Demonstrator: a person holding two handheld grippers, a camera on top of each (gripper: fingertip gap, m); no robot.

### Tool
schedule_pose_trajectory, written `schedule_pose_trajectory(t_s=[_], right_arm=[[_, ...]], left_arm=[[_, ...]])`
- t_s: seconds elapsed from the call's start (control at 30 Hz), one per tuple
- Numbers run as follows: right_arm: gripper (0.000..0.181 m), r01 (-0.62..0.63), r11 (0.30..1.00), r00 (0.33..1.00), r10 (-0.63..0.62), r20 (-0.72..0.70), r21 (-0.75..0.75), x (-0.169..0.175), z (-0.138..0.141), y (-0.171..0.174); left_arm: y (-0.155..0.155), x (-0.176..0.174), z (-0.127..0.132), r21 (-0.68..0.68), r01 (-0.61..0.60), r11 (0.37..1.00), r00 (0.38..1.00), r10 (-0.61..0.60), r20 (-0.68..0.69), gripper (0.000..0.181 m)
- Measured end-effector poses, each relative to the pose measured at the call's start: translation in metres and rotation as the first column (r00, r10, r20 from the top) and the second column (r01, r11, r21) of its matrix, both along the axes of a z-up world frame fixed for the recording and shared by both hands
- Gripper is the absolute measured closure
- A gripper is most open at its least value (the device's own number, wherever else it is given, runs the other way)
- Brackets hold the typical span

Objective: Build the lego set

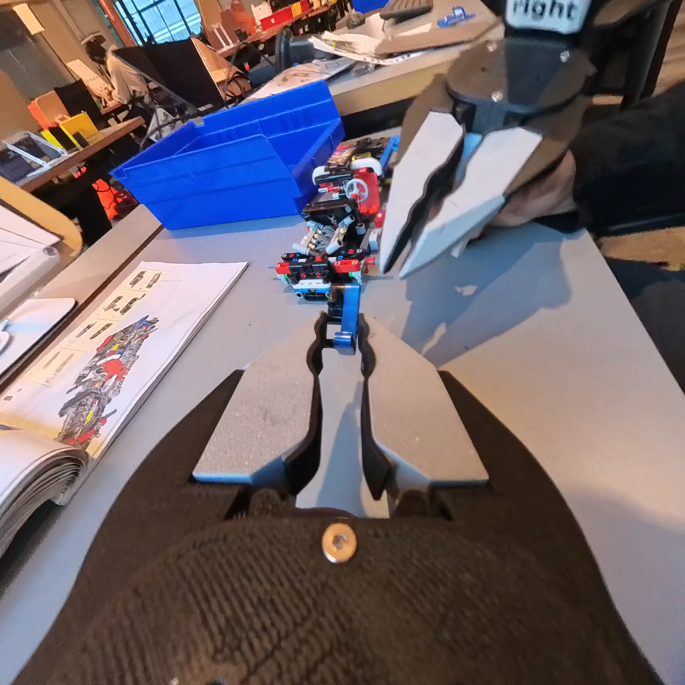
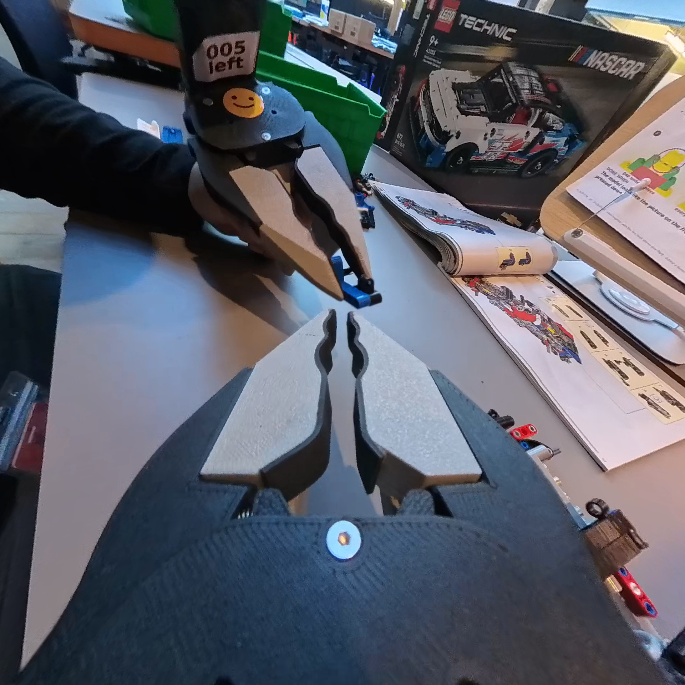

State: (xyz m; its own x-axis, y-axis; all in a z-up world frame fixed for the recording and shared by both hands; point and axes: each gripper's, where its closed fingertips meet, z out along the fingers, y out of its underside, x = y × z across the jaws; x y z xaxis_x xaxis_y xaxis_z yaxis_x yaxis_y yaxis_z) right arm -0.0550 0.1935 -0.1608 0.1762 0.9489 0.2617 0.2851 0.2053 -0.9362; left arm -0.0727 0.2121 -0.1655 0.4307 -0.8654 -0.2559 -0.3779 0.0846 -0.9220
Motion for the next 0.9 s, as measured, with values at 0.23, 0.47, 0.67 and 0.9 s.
schedule_pose_trajectory(t_s=[0.23,0.47,0.67,0.9], right_arm=[[0.171,0.017,0.993,0.995,-0.028,0.093,0.12,-0.007,-0.012,-0.003],[0.147,0.106,0.955,0.974,-0.155,0.163,0.278,-0.009,-0.022,0.012],[0.139,0.071,0.919,0.957,-0.173,0.234,0.389,-0.015,-0.032,0.006],[0.165,-0.003,0.892,0.95,-0.139,0.28,0.453,-0.016,-0.037,-0.006]], left_arm=[[0.007,-0.003,-0.001,-0.253,0.009,0.967,0.993,0.02,0.113,0.168],[-0.015,0.01,-0.021,-0.711,0.211,0.671,0.967,-0.04,0.25,0.168],[-0.028,0.013,-0.019,-0.799,0.304,0.519,0.943,-0.048,0.328,0.167],[-0.037,0.016,-0.027,-0.831,0.29,0.476,0.954,-0.078,0.288,0.167]])
